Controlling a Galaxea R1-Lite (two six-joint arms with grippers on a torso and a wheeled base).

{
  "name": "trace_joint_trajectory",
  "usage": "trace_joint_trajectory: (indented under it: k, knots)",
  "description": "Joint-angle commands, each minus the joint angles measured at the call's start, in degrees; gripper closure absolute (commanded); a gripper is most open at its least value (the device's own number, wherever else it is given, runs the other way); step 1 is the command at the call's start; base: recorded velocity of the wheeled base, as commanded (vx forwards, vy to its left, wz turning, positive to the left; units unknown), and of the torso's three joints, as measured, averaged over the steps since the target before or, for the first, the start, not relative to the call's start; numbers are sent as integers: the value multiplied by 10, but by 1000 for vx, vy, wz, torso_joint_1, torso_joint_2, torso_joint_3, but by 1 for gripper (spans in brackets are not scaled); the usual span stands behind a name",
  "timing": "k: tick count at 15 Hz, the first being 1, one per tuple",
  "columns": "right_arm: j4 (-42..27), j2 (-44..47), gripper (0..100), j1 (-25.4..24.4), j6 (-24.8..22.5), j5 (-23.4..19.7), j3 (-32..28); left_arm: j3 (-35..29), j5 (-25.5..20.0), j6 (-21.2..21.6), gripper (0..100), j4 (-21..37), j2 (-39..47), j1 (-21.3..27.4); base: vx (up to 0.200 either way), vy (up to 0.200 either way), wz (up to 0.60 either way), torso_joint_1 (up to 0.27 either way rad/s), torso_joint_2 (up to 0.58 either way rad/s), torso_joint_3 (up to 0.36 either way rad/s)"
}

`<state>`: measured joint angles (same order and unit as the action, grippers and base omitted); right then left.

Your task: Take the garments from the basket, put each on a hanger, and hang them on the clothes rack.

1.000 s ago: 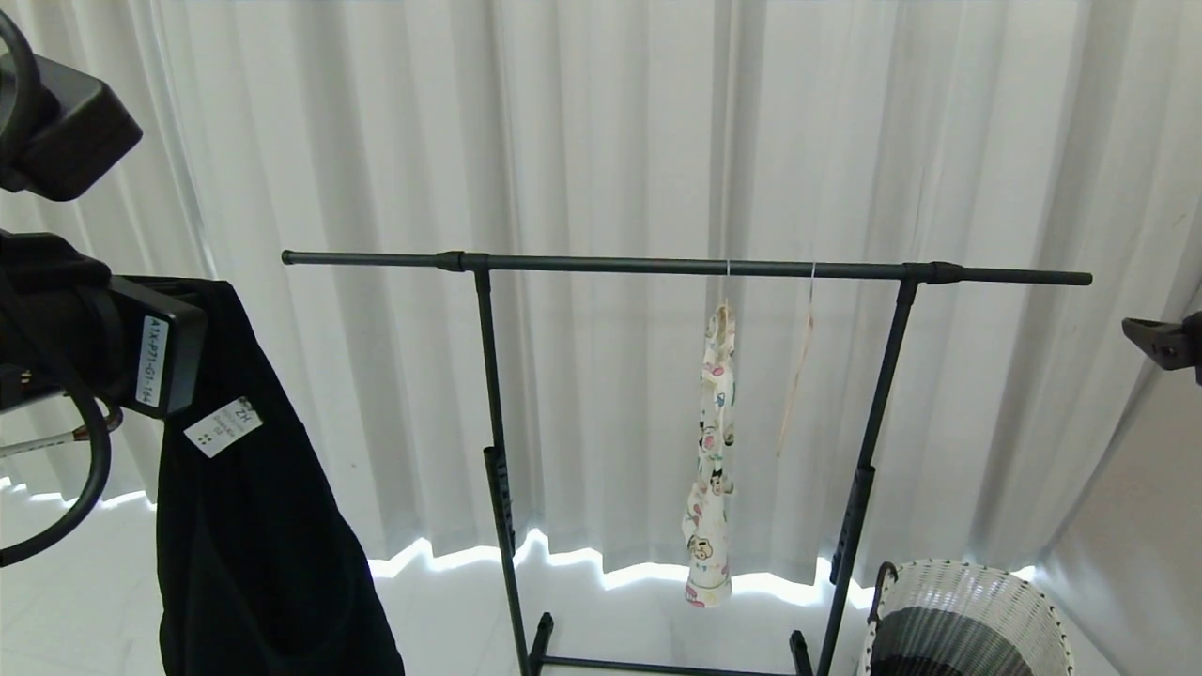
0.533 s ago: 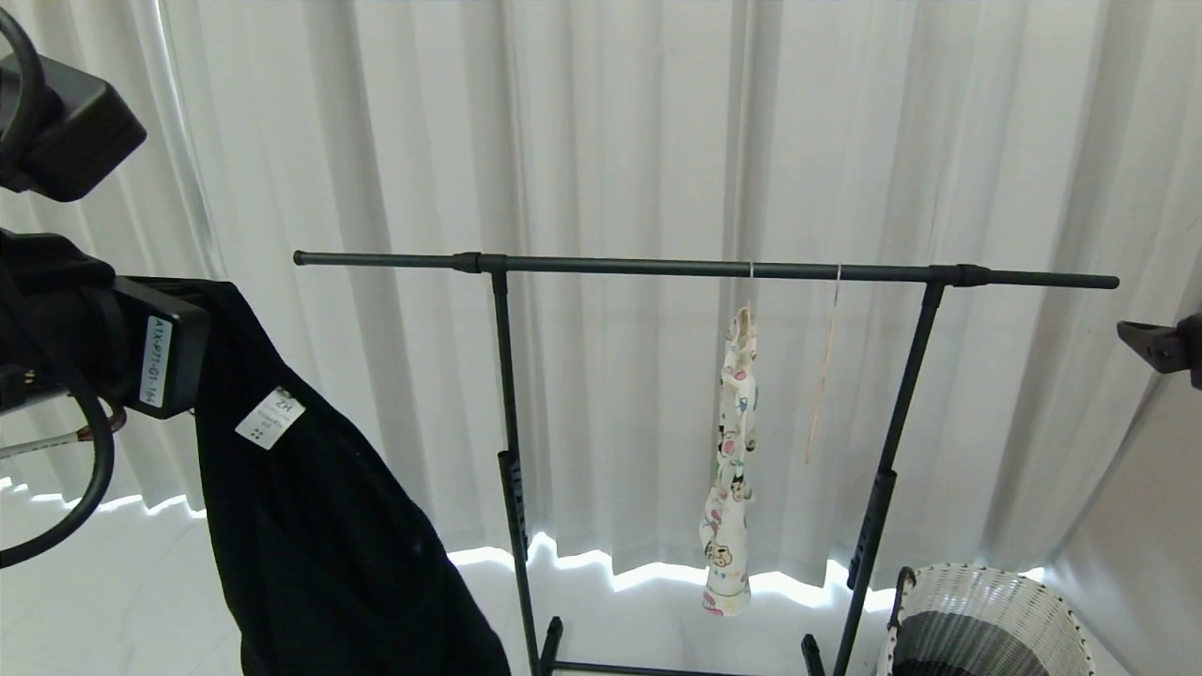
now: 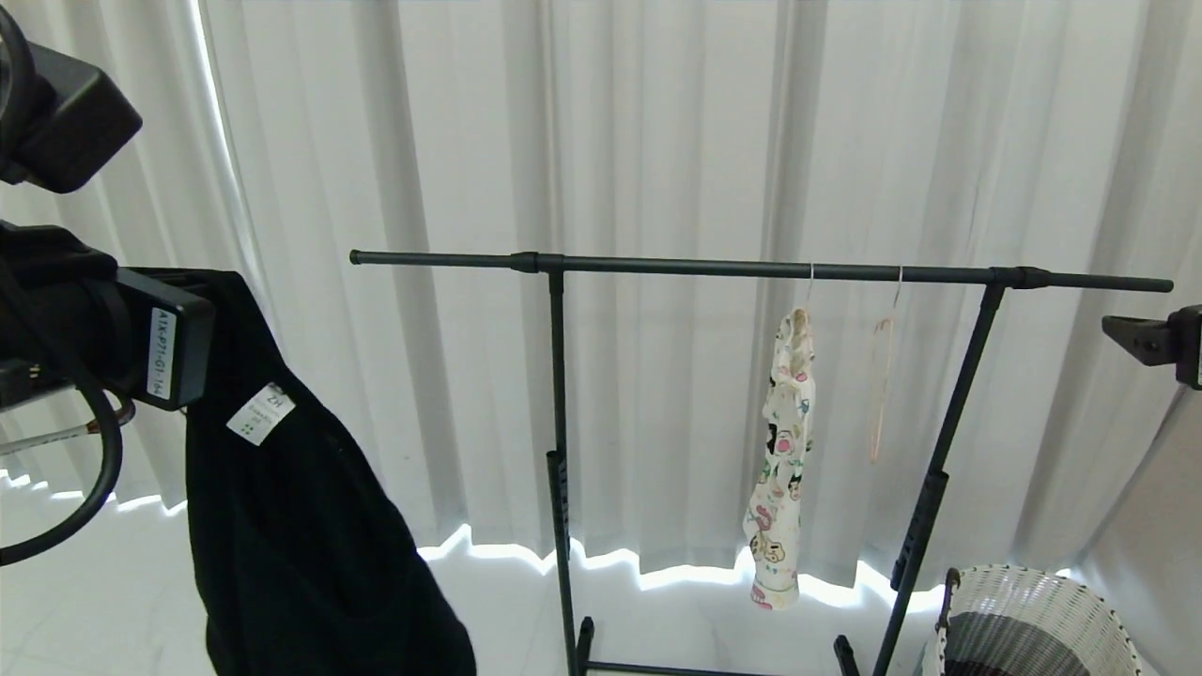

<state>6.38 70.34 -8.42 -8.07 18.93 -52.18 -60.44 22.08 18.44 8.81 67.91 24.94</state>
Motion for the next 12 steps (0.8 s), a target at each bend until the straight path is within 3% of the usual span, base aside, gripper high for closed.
trace_joint_trajectory:
  k: [1,3,6,7,9,12]
  knots:
    - [-15,3,0,-25,31,0,-3,13,0,0,100,-10,2,2,0,0,0,0,0,0]
    - [-75,1,0,-58,94,0,-18,21,0,1,100,-19,1,3,0,0,0,0,0,0]
    - [-190,13,0,-114,233,0,-83,23,0,1,100,-20,0,3,0,0,0,0,0,0]
    - [-265,27,0,-122,292,0,-125,23,0,1,100,-20,-1,3,0,0,0,0,0,0]
    - [-327,46,0,-121,347,0,-161,23,1,1,100,-20,0,3,0,0,0,0,0,0]
    - [-333,50,0,-124,351,0,-159,24,1,1,100,-20,0,4,0,0,0,0,0,0]
